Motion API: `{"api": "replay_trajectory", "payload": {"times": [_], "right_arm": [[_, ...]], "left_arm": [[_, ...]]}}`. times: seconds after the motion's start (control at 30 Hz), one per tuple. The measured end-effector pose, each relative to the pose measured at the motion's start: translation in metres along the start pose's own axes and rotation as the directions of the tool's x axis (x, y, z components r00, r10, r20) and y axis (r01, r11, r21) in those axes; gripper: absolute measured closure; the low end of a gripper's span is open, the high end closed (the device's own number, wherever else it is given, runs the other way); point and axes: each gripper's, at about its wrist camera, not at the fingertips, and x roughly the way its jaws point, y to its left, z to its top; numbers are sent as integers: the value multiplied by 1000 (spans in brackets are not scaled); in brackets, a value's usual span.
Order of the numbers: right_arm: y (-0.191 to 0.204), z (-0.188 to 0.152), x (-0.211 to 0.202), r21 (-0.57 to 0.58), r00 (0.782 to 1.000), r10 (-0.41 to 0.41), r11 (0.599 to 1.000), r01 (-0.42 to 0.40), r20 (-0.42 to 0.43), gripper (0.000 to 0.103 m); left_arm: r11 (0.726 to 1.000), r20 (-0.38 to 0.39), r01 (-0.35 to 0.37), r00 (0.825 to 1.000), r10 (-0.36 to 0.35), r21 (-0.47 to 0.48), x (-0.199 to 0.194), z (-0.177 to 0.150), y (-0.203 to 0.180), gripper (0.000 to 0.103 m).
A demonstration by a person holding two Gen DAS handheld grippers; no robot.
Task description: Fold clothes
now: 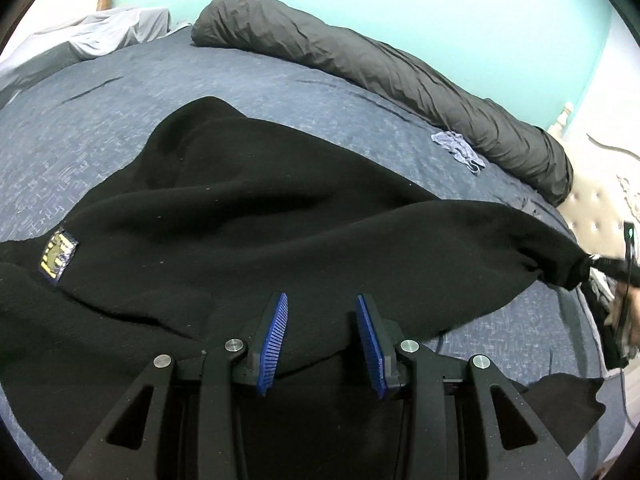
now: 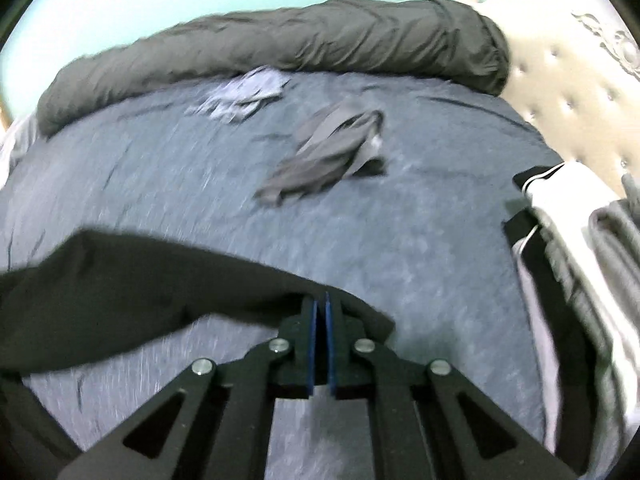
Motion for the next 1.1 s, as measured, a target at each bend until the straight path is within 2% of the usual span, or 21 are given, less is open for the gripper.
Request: {"api": "replay_trajectory", "payload": {"times": [0.07, 0.2, 0.43, 0.67, 0.77, 0.93, 1.1], "right_arm": [[-8, 16, 1, 33, 1000, 13, 999, -12, -9, 99], [-15, 42, -2, 22, 999, 25, 999, -25, -26, 99], [-16, 51, -40, -31, 997, 64, 997, -66, -52, 99], [-27, 51, -65, -34, 982, 105, 993, -112, -160, 100], [-37, 47, -50, 1, 981, 93, 996, -94, -172, 100], [-41, 37, 5, 24, 971, 58, 998, -54, -230, 100], [-47, 40, 41, 52, 989, 11, 999, -3, -147, 99]], "left_arm": [[1000, 1, -5, 1000, 5, 9, 2, 1, -2, 64], [1000, 21, -9, 1000, 9, 9, 1, 6, -2, 64], [1000, 26, -4, 1000, 4, 9, 1, 6, -7, 64], [1000, 35, 4, 999, -4, 1, -3, 6, -10, 64], [1000, 32, -2, 999, 2, 7, 0, 5, -11, 64], [1000, 24, -16, 1000, 15, 9, 9, 6, -12, 64], [1000, 18, -26, 1000, 26, 15, 17, 9, -12, 64]]}}
